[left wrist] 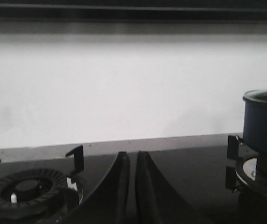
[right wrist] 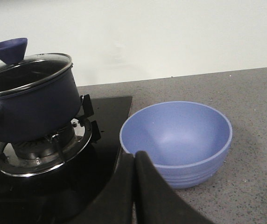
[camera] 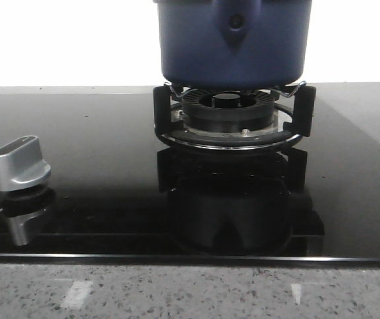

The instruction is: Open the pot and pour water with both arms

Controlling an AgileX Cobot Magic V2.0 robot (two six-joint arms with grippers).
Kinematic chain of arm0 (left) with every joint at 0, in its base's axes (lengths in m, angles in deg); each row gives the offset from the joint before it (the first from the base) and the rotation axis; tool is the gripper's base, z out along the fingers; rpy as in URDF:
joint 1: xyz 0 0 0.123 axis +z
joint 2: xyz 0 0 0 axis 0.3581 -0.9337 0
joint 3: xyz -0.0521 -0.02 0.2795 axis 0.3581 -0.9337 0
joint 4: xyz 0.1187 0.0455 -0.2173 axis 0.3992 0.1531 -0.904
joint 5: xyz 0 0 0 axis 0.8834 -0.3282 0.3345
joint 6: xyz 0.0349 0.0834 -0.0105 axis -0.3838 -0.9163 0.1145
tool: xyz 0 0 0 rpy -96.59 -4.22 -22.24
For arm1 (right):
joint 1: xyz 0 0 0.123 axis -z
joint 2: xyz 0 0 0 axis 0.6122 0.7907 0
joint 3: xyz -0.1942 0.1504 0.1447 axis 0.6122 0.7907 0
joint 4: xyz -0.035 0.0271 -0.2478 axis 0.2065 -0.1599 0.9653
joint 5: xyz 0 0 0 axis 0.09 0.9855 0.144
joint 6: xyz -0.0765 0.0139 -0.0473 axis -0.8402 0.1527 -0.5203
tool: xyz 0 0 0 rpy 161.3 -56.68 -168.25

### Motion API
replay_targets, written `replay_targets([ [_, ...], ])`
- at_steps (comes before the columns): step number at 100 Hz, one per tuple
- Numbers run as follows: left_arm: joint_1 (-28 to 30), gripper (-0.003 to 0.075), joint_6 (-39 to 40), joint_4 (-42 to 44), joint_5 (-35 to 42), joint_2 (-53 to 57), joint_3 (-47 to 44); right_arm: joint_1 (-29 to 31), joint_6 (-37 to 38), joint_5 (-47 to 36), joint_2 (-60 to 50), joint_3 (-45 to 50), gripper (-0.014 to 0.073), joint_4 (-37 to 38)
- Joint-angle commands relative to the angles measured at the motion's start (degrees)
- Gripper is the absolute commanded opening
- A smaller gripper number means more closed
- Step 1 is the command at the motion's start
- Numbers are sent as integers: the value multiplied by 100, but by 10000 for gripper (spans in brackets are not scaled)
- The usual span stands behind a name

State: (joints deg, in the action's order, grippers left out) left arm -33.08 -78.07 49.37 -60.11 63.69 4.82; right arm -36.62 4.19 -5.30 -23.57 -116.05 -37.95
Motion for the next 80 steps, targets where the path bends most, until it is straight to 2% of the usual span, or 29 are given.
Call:
replay_targets([
  [1, 70, -20, 118, -33, 497, 240, -150, -9, -37, -479, -13, -137, -68, -10],
  [23, 446, -20, 266, -120, 210, 838, -703, -9, -37, -479, -13, -137, -68, -10],
  [39, 782, -20, 266, -110, -915, 904, -785, -9, -37, -479, -13, -137, -68, -10],
  [60, 839, -20, 266, -117, -2270, 904, -785, -9, -37, -479, -13, -137, -68, -10],
  [80, 839, -20, 266, -117, -2259, 904, -790, -9, -37, -479, -13, -137, -68, -10],
])
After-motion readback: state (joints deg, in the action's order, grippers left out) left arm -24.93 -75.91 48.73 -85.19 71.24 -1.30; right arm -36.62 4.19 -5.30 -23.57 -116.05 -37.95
